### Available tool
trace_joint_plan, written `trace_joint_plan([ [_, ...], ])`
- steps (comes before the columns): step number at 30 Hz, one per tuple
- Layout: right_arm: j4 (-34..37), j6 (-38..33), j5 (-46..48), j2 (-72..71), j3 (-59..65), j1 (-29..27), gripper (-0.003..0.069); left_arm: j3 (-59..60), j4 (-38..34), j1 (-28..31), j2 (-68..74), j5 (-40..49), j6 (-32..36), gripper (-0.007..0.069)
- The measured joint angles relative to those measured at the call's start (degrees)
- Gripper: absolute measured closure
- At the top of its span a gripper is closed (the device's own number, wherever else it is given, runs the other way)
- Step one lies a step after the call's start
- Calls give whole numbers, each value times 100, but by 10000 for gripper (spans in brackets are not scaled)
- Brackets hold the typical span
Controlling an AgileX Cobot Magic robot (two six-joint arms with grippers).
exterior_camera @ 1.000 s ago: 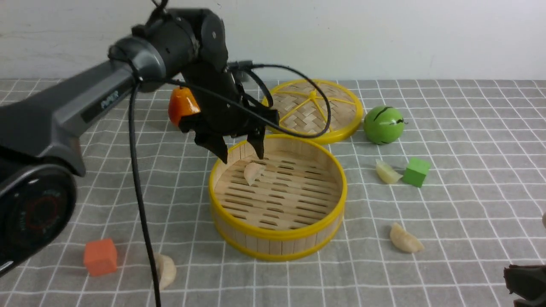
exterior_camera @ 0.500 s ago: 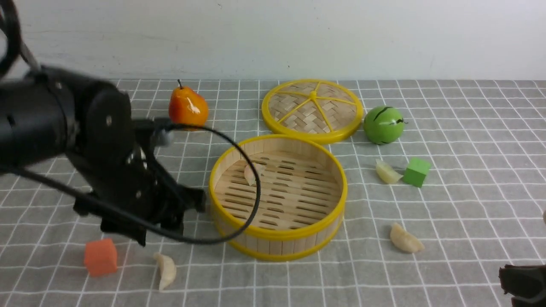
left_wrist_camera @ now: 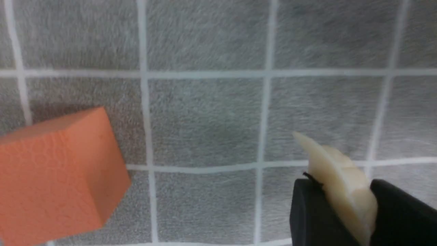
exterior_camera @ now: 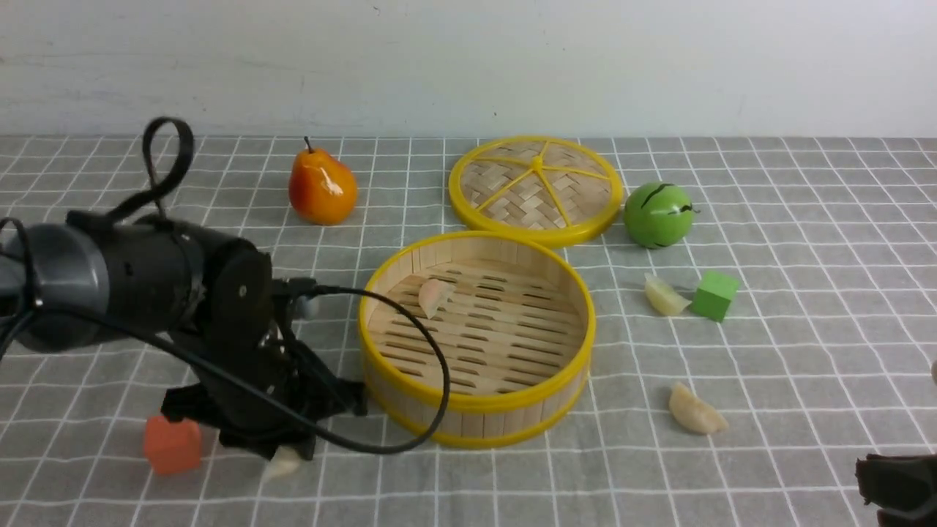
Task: Put the dumplings into the steamer on the table with the grey tablecloth.
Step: 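Place the dumpling into the bamboo steamer basket with the left gripper, then reach for and grasp a dumpling lying on the table beside the steamer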
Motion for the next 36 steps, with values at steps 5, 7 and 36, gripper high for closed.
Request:
trace_joint_plan([
  [5,0,0,-10,0,0,0,627,-941,-582,-321,-365,-121,553,436],
  [7,0,0,-15,0,0,0,627,-1178,-744,-466,-276,-431,789,436],
  [36,427,-1316,121,4320,-2410,0,242,-2528,-307,-581,-1661,1027,1090,367],
])
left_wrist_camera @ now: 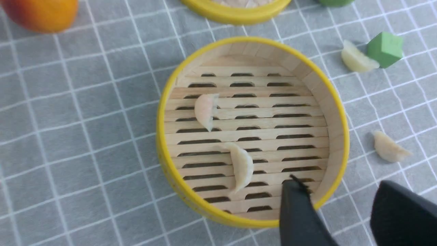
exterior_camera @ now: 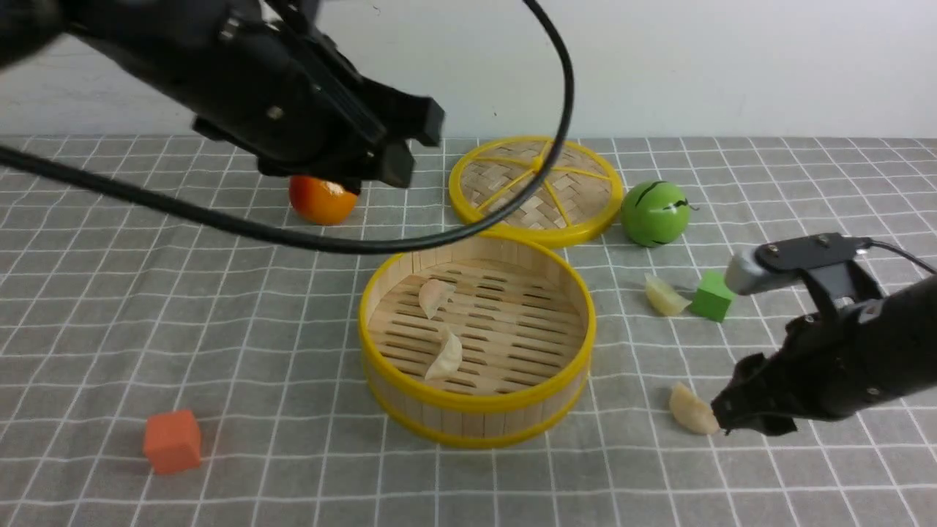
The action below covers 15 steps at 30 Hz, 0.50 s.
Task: Put the dumplings into the steamer on the table with the grey tablecloth.
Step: 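Reach for and grasp a dumpling lying on the table beside the steamer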
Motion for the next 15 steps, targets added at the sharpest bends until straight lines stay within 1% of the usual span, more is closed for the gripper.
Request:
trace_joint_plan([
  [1,0,-59,-62,161,-73,0,237,84,42,0,-172,19,0,391],
  [3,6,-224,-262,702,-328,0,229,476,188,0,-730,106,12,467],
  [6,25,-293,-358,1240,-620,0,241,1299,446,0,-1482,159,12,553],
  [7,25,-358,-400,1481,-756,0,265,1663,609,0,-1841,167,2,582],
  [9,35,-424,-407,1630,-836,0,297,2032,751,0,-2091,185,-40,605],
  [10,25,-526,-401,1775,-938,0,352,2462,983,0,-2480,224,-124,624],
  [12,18,-733,-221,1854,-1110,0,456,3121,1412,0,-2960,356,-413,638],
  [13,18,-793,-78,1862,-1187,0,475,3294,1574,0,-3152,401,-535,638],
  [15,26,-950,545,1842,-1436,1,468,3985,2017,0,-3680,591,-1143,638],
])
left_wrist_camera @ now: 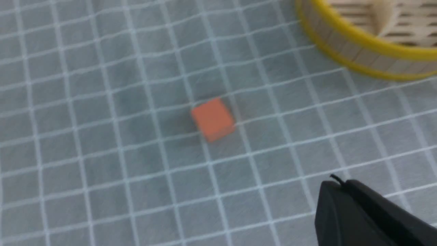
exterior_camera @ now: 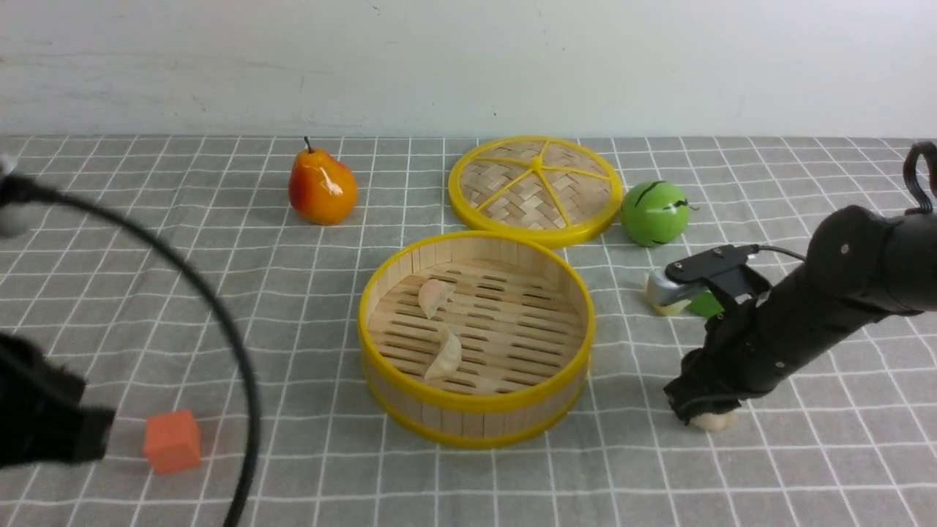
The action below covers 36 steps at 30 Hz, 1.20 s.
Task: Put the dumplings into the steamer on the table with the grey tablecloth.
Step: 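Reach for and grasp a dumpling lying on the table beside the steamer, then place the dumpling in the bamboo steamer basket with the right gripper, then reach for and grasp a dumpling lying on the table beside the steamer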
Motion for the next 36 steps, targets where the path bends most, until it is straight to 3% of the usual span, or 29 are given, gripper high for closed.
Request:
trace_joint_plan([
  [6,889,-122,987,-314,-1109,120,468,1635,950,0,-1309,-159,-1576,638],
  [10,1693,-786,699,-230,-1486,623,468,2327,1441,0,-2056,-1039,-2292,638],
  [14,2258,-1643,-71,286,-1504,1147,468,2475,1761,0,-2554,-1475,-2454,638],
  [18,2360,-1854,-414,762,-1504,1415,466,2540,1803,0,-2780,-1521,-2480,637],
  [23,2355,-1871,-529,1009,-1498,1489,323,2575,1844,0,-2882,-1602,-2487,635],
  [25,2295,-1871,-526,907,-1545,1420,241,2575,1855,0,-2882,-1609,-2487,635],
  [29,2165,-1577,-506,482,-1859,946,159,2575,1867,0,-2882,-1616,-2487,634],
  [36,1761,-877,-642,503,-2105,-275,170,2575,1923,0,-2882,-1703,-2487,631],
])
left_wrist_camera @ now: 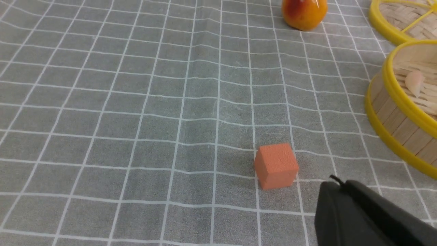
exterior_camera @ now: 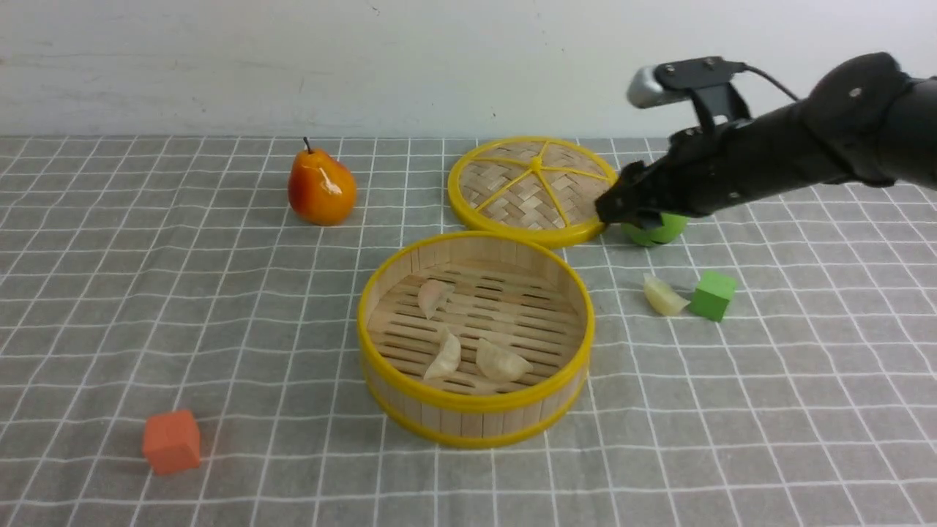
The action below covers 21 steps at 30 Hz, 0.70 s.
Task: Put the dumplings into the steamer on the table with the grey tablecloth.
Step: 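Reach for and grasp a dumpling lying on the table beside the steamer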
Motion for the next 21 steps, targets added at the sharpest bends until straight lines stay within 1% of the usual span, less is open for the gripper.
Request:
trace_joint_plan([
  [3,-88,93,-53,505,6,-261,190,0,18,0,0,-11,0,630],
  [7,-94,-73,-436,987,30,-282,213,0,23,0,0,-11,0,628],
  [10,-48,-191,-613,1170,23,-282,246,0,35,0,0,-11,0,625],
  [12,-28,-230,-498,1182,-1,-282,326,0,40,0,0,-11,0,624],
  [13,-28,-244,-455,1182,-1,-282,351,0,40,0,0,-11,0,624],
  [16,-21,-301,-178,1182,-33,-282,480,0,40,0,0,-11,0,624],
  [17,-21,-305,-45,1182,-94,-282,552,0,40,0,0,-11,0,624],
  [18,-27,-305,61,1182,-163,-282,599,0,40,0,0,-11,0,623],
  [20,-54,-311,316,1175,-331,-282,661,0,46,0,0,-11,0,621],
  [21,-60,-318,486,1168,-443,-282,673,0,46,0,0,-11,0,620],
])
